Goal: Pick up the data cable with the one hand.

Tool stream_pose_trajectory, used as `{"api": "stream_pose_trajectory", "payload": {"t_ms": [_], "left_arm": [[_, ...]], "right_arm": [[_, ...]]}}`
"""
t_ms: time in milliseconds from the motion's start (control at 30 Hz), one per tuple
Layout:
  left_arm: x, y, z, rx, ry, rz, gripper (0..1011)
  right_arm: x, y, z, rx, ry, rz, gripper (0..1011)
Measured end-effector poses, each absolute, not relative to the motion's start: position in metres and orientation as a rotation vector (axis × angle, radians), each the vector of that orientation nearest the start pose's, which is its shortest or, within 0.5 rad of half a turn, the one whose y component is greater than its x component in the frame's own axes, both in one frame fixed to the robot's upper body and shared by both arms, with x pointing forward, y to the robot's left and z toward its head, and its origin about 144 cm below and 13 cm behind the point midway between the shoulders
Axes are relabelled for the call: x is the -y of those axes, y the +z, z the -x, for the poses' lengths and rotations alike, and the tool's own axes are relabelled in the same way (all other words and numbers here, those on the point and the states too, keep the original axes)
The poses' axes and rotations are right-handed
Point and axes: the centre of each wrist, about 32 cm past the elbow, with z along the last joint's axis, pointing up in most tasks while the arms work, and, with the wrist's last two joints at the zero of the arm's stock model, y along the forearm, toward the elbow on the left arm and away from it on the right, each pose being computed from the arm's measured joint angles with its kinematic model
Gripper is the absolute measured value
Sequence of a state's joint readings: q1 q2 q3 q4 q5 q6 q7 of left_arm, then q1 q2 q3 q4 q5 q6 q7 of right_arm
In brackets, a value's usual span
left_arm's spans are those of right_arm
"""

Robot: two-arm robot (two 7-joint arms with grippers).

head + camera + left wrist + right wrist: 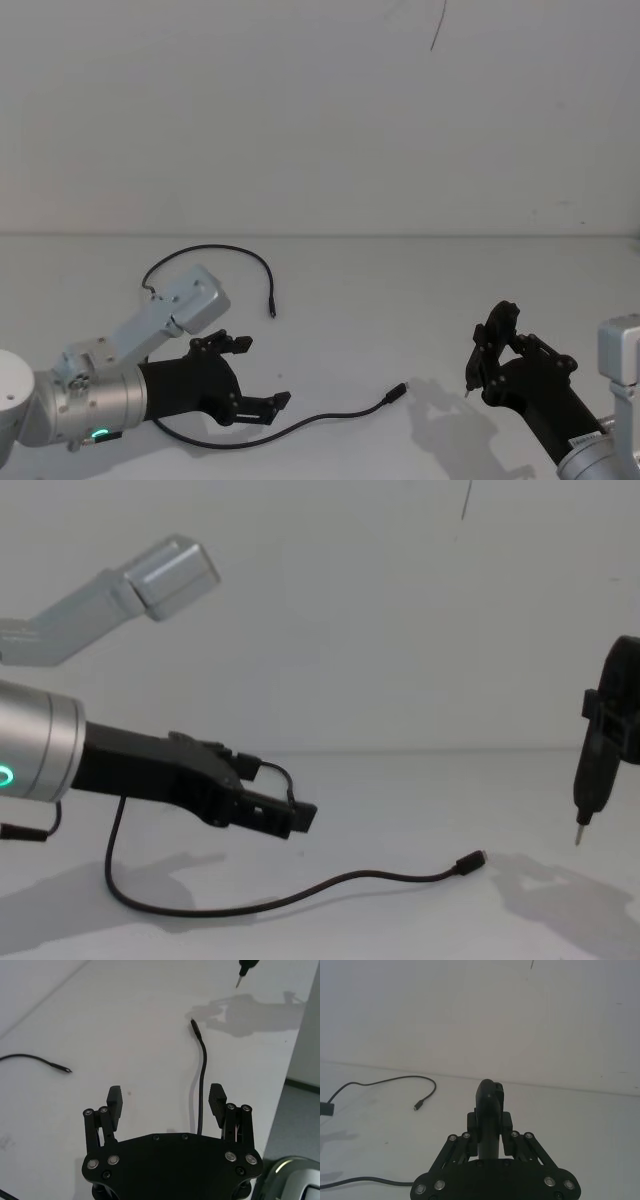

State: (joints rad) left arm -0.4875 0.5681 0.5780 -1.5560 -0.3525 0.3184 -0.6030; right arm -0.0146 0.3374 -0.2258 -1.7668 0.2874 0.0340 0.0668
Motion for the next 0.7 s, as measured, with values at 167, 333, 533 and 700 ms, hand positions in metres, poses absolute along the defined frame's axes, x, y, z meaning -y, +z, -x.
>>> {"api": "stream_pose_trajectory", "payload": {"t_ms": [167,333,533,700], "left_arm": [[-0.237,1.253,-0.545,0.074,0.555,-0.434,1001],[-0.234,1.251,-0.549,0.061,0.546,-0.454,1001],[-0.23,1.248,-0.554,0.054,0.534,-0.472,1001],[-0.226,1.247,-0.557,0.052,0.528,-0.48,1001]], "right_arm": [[0.237,1.189,-0.443,0.075,-1.229,-0.026,263],[0.237,1.189,-0.443,0.075,-1.229,-0.026,263],[0.237,1.189,-0.443,0.075,-1.229,-0.026,263],[0.237,1.189,-0.443,0.075,-1.229,-0.026,263]]}}
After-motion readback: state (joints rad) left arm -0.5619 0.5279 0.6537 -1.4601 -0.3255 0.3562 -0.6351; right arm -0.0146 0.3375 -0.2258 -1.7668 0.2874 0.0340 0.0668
